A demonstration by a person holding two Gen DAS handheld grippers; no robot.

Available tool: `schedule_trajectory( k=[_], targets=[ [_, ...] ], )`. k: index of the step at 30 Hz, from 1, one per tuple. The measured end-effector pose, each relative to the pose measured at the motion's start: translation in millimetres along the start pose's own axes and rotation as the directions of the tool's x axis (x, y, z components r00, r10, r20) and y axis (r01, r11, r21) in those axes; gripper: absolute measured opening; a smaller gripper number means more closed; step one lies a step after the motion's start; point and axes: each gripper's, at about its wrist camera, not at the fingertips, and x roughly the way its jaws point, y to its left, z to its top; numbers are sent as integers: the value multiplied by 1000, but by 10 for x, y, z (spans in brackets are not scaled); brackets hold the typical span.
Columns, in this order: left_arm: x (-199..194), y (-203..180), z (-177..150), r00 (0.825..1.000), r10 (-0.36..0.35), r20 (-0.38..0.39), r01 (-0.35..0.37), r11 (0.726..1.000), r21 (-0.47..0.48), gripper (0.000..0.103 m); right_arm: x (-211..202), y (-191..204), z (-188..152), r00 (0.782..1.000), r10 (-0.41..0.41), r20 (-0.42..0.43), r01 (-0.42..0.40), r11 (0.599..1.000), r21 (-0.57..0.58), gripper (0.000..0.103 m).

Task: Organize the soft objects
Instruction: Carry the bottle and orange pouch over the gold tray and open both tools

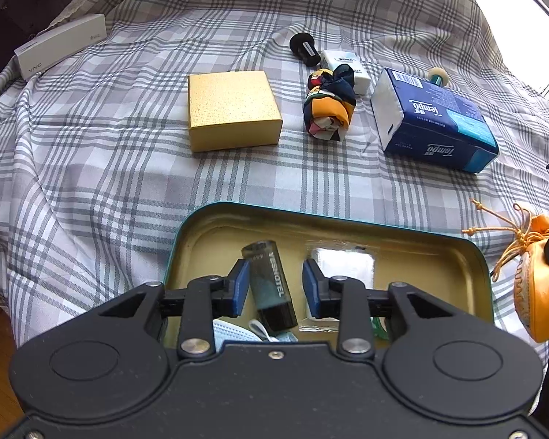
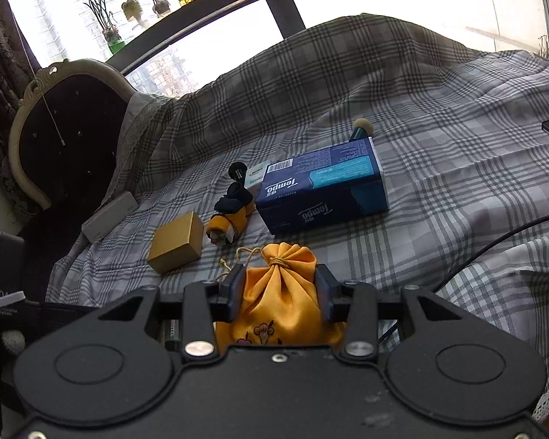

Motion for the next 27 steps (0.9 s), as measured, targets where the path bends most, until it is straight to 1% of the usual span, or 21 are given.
schedule_trajectory(
  k=[5, 7, 10, 16, 20, 23, 27],
  targets=[
    [4, -3, -35, 1000, 10, -15, -10, 1000, 5, 34, 32, 39, 36, 1000, 3, -13, -4, 1000, -28, 40],
    [12, -13, -51, 1000, 16, -22, -16, 1000, 9, 34, 42, 53, 39, 1000, -9, -27, 8, 999, -41, 40],
    [32, -33, -83, 999, 15, -37, -14, 1000, 15, 34, 122, 85, 30, 994, -68, -89, 61, 995, -80, 40],
    [72, -100, -181, 997, 20, -69, -17, 999, 47, 34, 249, 148, -41, 972, -115, -206, 85, 985, -149, 40],
    [86, -121, -224, 996, 16, -82, -12, 998, 55, 34, 256, 189, -64, 972, -108, -209, 72, 983, -171, 40],
    [83, -128, -233, 997, 14, -82, -9, 998, 54, 34, 242, 196, -31, 977, -84, -198, 54, 987, -151, 43],
    [80, -135, -229, 997, 14, -80, -9, 998, 55, 34, 219, 206, 10, 981, -49, -187, 26, 992, -126, 43]
  ],
)
